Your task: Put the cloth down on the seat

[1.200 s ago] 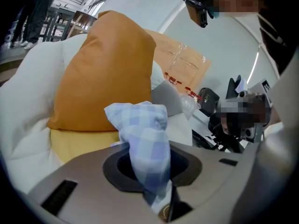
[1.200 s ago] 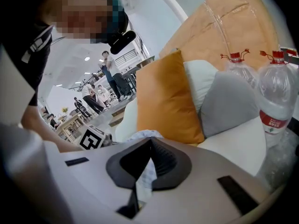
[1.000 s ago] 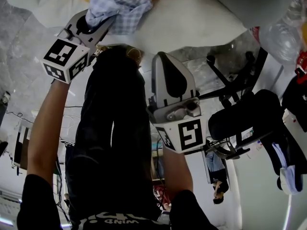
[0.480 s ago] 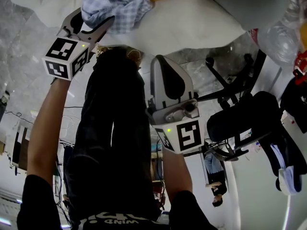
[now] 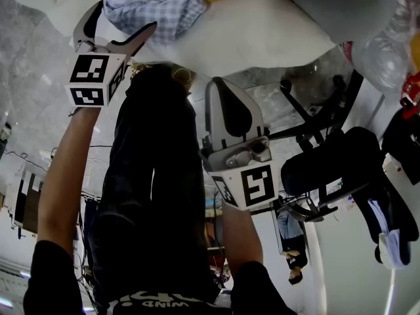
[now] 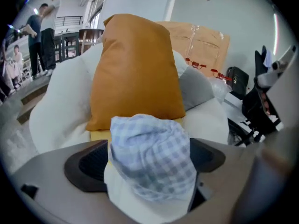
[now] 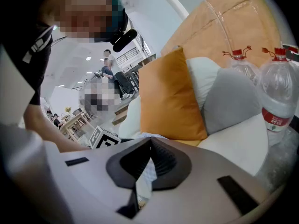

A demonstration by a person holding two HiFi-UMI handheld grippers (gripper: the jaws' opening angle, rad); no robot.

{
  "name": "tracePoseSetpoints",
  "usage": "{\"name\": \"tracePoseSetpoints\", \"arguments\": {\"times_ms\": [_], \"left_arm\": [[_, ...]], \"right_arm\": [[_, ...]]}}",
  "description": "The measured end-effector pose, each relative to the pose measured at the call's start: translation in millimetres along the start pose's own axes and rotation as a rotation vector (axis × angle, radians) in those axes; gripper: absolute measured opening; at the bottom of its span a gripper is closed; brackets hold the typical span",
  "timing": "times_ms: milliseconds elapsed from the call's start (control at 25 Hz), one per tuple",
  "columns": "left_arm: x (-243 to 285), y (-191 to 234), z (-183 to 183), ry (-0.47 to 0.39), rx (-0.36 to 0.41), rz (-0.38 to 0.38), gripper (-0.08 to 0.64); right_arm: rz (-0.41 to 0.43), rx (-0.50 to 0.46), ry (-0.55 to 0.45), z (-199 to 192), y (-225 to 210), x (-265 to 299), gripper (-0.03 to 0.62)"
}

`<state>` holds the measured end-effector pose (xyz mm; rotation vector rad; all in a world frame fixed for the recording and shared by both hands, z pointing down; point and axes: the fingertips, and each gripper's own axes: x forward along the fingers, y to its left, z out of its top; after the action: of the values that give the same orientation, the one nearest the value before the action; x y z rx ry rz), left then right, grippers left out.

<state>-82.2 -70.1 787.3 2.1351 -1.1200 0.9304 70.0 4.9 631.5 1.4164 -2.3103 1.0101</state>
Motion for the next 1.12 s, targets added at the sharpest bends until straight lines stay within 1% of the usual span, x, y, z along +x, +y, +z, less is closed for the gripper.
{"name": "tracePoseSetpoints", "arguments": {"times_ms": [120, 240, 360, 520, 560, 600, 640, 680, 800, 880, 960, 1080, 1120], "left_arm": [[-1, 1, 0, 0.016, 0.002, 0.023, 0.538], [-1, 4, 2, -0.003, 0.006, 0.021, 0.538], [-7, -4, 7, 0.012, 0.004, -0.008, 0.538], [-20, -14, 24, -0.042, 0.009, -0.047, 0.531], [-26, -17, 29, -0.051, 0.013, -0.05, 0.516], [-33, -18, 34, -0.062, 0.02, -0.048, 0.474], [-40, -19, 42, -0.078, 0.028, -0.041, 0.393], [-48, -19, 49, -0.096, 0.035, -0.035, 0.34], [-76, -25, 69, -0.129, 0.054, -0.027, 0.274], [-98, -31, 81, -0.14, 0.069, -0.03, 0.202], [-123, -35, 95, -0.156, 0.076, -0.033, 0.151], [-165, -42, 121, -0.192, 0.105, -0.022, 0.119], [-181, -46, 131, -0.211, 0.111, -0.019, 0.088]], "right_arm": [[0.0, 0.0, -0.001, 1, -2, 0, 0.019], [0.002, 0.0, -0.003, 4, 0, 0, 0.02], [0.008, -0.005, -0.006, 8, 2, -2, 0.02], [0.024, -0.021, -0.012, 19, 11, -5, 0.02], [0.029, -0.025, -0.014, 23, 14, -7, 0.02], [0.034, -0.031, -0.018, 29, 17, -8, 0.018], [0.04, -0.036, -0.024, 34, 20, -9, 0.02], [0.046, -0.043, -0.029, 41, 23, -10, 0.02], [0.065, -0.056, -0.032, 57, 38, -18, 0.019], [0.08, -0.059, -0.026, 68, 52, -27, 0.02], [0.1, -0.064, -0.026, 80, 68, -38, 0.02], [0.134, -0.082, -0.03, 103, 93, -58, 0.018], [0.144, -0.087, -0.032, 111, 101, -67, 0.02]]}}
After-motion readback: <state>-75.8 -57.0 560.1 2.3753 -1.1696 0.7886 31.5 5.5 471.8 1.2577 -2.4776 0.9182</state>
